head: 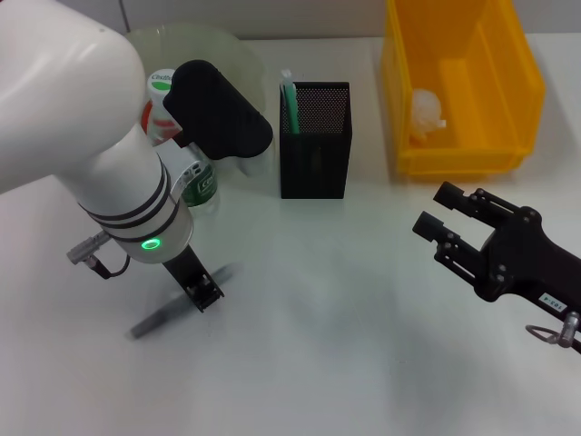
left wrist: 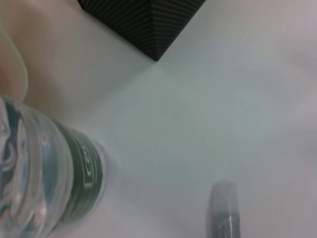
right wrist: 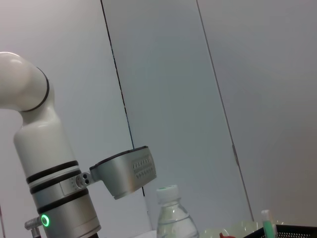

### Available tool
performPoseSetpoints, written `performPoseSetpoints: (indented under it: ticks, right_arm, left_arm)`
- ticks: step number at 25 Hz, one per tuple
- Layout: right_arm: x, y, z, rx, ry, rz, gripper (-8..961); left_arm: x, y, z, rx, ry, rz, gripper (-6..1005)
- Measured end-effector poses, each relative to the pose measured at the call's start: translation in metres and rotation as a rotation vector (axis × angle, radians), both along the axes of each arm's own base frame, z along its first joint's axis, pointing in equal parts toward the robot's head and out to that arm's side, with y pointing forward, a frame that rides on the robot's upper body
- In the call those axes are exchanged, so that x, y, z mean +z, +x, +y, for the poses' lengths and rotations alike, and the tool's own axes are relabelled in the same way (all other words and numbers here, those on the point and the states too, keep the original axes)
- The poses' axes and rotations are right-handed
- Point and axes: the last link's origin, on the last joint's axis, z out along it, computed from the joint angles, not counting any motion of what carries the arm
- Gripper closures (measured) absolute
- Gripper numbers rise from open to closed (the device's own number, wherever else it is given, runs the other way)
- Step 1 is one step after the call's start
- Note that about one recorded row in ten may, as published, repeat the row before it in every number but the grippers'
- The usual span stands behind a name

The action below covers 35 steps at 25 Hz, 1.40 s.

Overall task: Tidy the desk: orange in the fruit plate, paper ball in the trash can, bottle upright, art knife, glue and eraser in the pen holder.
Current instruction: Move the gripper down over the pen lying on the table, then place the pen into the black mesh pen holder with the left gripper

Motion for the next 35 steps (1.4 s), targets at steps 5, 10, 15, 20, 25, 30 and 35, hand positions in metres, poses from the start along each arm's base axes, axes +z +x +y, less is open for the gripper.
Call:
performPoseSetpoints:
  ticks: [5,10,15,20,25,30,35]
  right_arm:
    - [0.000,0.000,-0.001,-0.002,-0.002,0.003,456]
    - [0.000,0.000,-0.001,-0.002,-0.003,0.006,456]
    - [0.000,0.000,-0.001,-0.002,-0.004,0.006,456]
    - [0.000,0.000,-0.002,-0.002,-0.006,0.011,456]
    - [0.000,0.000,-0.003,-0.003,-0.006,0.013,455]
    - [0.000,0.001,-0.004,-0.008,-0.005,0.014,458]
    - [0.003,0.005,-0.007,-0.034,0.014,0.023,460]
  left_arm:
    - [0.000,0.000,0.000,0.001,-0.001,0.001,769]
    - [0.000,-0.002,-0.001,0.005,-0.001,0.001,774]
    - [0.000,-0.001,0.000,0.000,0.001,0.000,779]
    - [0.000,-0.002,0.000,0.001,-0.001,0.010,793]
    - [0.000,-0.002,0.000,0.000,-0.003,0.015,820]
    - [0.000,0.004,-0.002,-0.015,-0.016,-0.026,842]
    - [0.010,0.028,-0.005,-0.087,-0.029,-0.161,846]
